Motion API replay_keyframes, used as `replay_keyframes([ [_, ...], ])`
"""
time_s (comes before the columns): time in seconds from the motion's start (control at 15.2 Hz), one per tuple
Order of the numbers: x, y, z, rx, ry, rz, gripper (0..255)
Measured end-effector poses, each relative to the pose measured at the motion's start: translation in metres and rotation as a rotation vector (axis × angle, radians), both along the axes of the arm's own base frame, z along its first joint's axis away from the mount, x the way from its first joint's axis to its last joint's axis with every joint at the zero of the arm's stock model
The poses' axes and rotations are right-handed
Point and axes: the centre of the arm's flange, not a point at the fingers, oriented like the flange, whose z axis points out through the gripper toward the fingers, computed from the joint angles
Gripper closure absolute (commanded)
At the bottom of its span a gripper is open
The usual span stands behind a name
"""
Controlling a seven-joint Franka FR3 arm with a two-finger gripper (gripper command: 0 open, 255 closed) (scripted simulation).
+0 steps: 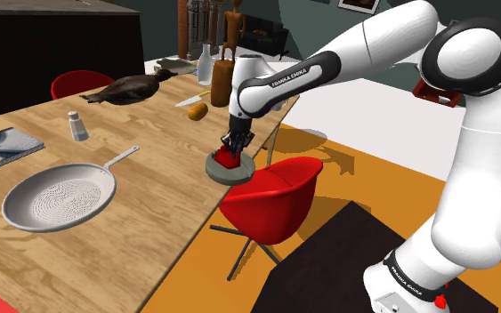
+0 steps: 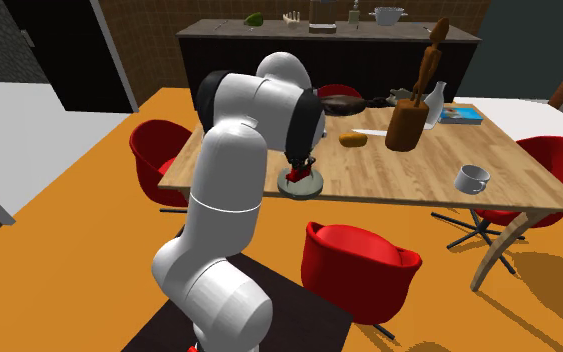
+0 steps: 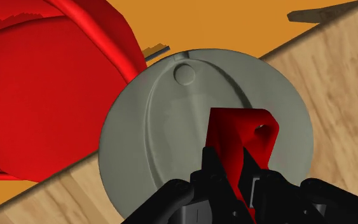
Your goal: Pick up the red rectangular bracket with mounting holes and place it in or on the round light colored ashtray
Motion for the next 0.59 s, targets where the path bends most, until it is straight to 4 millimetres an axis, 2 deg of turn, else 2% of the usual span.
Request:
replay_keyframes([
  [0.2, 0.0004, -0.0011, -0.0133, 0.000, -0.003, -0.001, 255],
  [0.59, 0.0010, -0.0029, -0.0151, -0.002, -0.005, -0.004, 255],
])
